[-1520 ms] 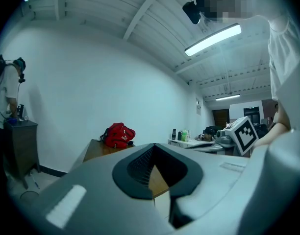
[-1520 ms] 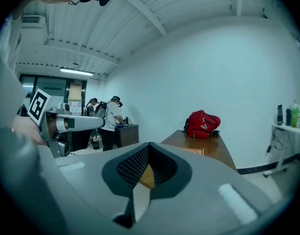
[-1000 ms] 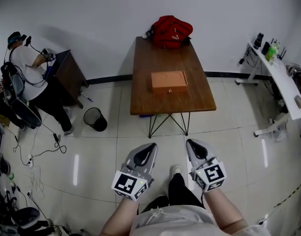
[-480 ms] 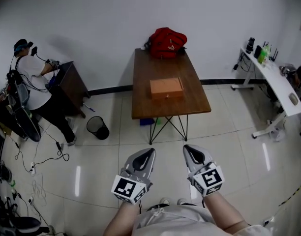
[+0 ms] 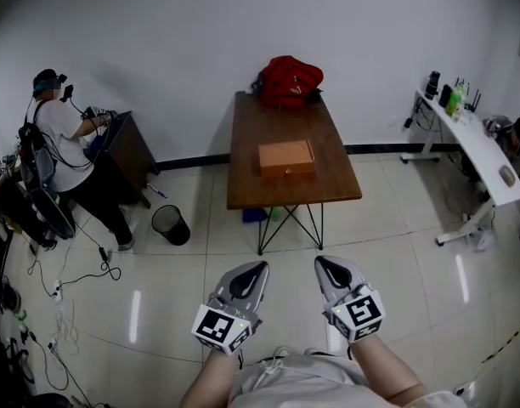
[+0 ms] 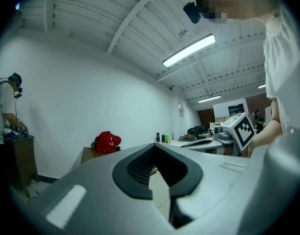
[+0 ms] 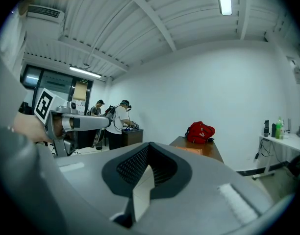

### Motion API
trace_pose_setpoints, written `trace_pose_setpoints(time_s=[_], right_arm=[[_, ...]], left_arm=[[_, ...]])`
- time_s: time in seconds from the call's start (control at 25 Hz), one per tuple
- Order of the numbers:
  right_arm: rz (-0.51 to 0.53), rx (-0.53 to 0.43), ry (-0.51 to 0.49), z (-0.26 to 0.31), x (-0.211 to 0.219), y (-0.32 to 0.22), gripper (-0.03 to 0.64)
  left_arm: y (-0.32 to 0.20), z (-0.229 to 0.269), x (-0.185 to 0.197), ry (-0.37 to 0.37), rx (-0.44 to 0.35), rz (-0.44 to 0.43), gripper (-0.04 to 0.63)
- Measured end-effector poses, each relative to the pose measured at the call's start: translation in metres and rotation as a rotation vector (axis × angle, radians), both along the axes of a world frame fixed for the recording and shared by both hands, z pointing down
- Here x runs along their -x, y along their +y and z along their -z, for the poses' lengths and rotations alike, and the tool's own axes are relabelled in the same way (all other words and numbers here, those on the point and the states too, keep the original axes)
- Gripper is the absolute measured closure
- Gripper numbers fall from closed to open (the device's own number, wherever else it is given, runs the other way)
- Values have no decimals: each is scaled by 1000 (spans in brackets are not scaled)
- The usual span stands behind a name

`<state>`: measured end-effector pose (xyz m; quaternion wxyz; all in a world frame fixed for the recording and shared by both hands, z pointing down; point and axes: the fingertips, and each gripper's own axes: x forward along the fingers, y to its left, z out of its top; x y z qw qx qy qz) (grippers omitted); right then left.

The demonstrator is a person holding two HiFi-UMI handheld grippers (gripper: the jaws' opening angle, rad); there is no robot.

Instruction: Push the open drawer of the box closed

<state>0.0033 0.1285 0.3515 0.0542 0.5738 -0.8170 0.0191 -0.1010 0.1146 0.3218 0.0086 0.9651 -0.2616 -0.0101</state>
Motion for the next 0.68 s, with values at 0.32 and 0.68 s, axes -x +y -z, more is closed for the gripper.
trace_pose_setpoints(time_s=[0.32,0.68], right_arm=[[16,6,4,-4,-9,4,611],[14,23,9,-8,-16,-9,611]], left_arm=[[1,-4,-9,12,15,21,589],[-13,-7,-12,3,22,39,589]])
